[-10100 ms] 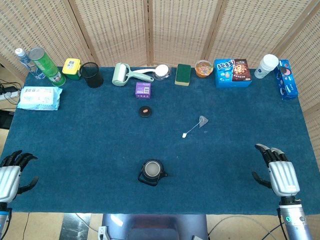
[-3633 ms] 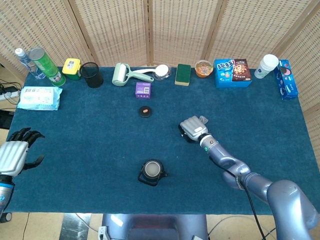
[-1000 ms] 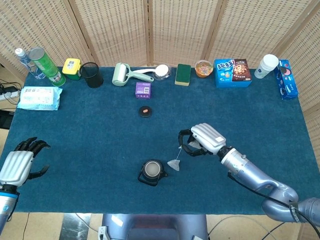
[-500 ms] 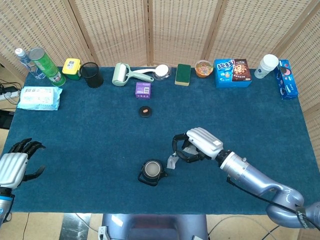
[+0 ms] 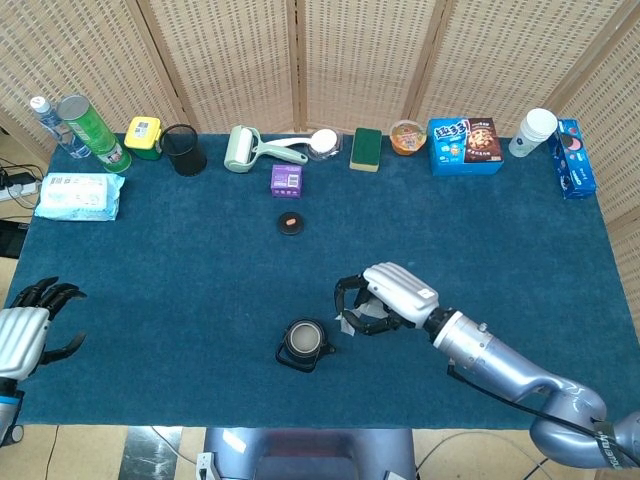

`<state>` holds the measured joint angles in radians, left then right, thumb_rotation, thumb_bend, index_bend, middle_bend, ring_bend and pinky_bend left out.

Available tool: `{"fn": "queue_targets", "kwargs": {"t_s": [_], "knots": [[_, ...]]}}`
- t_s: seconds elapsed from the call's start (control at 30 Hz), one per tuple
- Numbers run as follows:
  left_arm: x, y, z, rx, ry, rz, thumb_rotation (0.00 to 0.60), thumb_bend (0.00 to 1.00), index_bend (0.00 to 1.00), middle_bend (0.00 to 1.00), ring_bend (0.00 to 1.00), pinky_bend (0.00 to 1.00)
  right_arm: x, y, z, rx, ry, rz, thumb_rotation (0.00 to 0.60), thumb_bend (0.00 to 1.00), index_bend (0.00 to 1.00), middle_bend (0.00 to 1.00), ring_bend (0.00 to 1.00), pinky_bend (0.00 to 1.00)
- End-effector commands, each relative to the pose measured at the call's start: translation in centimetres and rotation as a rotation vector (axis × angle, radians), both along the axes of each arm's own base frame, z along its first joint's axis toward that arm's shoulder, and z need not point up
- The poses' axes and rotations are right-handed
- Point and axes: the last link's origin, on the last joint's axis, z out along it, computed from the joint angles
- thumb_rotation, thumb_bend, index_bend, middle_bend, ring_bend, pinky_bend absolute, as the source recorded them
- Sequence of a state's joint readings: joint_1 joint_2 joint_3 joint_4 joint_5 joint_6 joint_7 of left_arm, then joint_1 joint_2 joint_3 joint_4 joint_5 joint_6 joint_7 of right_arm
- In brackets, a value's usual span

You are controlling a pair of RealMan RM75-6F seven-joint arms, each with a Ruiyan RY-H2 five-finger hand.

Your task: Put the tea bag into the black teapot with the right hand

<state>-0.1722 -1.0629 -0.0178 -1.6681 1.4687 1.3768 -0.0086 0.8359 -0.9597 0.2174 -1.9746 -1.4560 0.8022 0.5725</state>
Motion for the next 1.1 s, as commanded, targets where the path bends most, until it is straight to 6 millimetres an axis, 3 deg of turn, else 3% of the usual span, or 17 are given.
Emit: {"fn": "queue_targets", "kwargs": {"t_s": [0.03, 1.1], "knots": [[-0.1, -0.1, 0.2, 0.008, -0.001, 0.000, 0.600, 0.32, 0.30, 0.25, 0.12, 0.15, 0.6, 0.1, -0.3, 0.011, 0.005, 0.002, 0.600, 0.58, 0.62, 1.00, 1.00, 1.00], [-2.3, -0.5, 0.6, 0.019, -0.018, 0.029, 0.600, 0.32, 0.30, 0.25, 0.12, 0.15, 3.1, 0.4, -4.4, 0.059, 0.065, 0.013, 0.600, 0.58, 0.62, 1.00, 1.00, 1.00]]}}
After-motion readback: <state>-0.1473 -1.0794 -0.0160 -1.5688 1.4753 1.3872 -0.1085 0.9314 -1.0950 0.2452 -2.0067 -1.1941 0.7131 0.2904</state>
